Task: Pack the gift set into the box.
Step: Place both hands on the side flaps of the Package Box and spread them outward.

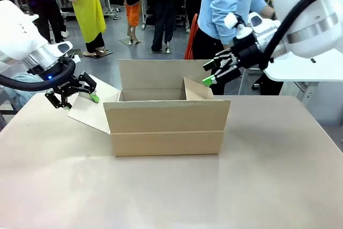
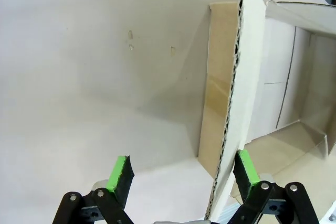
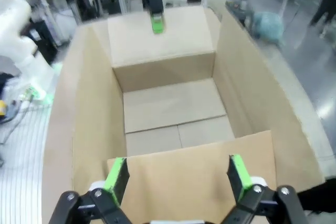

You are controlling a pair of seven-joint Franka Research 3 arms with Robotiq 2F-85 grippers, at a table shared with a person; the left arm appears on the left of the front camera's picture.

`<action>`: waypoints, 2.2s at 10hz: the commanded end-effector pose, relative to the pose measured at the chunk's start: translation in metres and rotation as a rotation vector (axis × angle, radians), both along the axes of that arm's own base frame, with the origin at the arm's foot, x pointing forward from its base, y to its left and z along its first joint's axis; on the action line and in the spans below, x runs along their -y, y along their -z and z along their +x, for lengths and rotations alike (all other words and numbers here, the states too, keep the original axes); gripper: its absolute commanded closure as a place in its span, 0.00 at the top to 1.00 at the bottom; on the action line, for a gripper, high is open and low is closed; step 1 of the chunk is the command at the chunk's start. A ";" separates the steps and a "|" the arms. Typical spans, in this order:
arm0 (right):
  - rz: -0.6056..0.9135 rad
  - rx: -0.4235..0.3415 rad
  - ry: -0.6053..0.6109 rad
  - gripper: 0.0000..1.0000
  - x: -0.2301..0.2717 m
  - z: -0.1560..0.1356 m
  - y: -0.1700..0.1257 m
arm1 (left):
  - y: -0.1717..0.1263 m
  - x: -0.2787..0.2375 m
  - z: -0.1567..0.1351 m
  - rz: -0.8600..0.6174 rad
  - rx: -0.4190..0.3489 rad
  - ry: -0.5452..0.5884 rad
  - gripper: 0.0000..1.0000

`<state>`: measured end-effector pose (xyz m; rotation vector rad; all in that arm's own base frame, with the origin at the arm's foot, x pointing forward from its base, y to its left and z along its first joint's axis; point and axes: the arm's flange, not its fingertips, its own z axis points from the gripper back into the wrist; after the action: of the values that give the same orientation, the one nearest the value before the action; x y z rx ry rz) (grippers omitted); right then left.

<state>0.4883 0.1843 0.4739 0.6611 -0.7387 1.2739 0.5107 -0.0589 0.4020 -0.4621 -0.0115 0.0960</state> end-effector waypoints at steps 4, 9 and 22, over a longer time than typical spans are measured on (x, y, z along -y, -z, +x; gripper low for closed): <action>-0.638 -0.599 0.408 1.00 -0.132 -0.019 -0.128 | -0.002 -0.003 -0.001 0.017 -0.004 -0.011 1.00; -0.634 -0.453 0.522 1.00 -0.099 -0.032 -0.089 | -0.002 -0.003 -0.001 0.017 -0.004 -0.011 1.00; -0.760 -0.462 1.391 1.00 -0.229 0.010 0.037 | -0.002 -0.003 -0.001 0.017 -0.004 -0.011 1.00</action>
<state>0.4966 0.4097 0.4456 -0.1947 -0.0935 0.0549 0.5110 -0.0561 0.4019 -0.4619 -0.0123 0.1012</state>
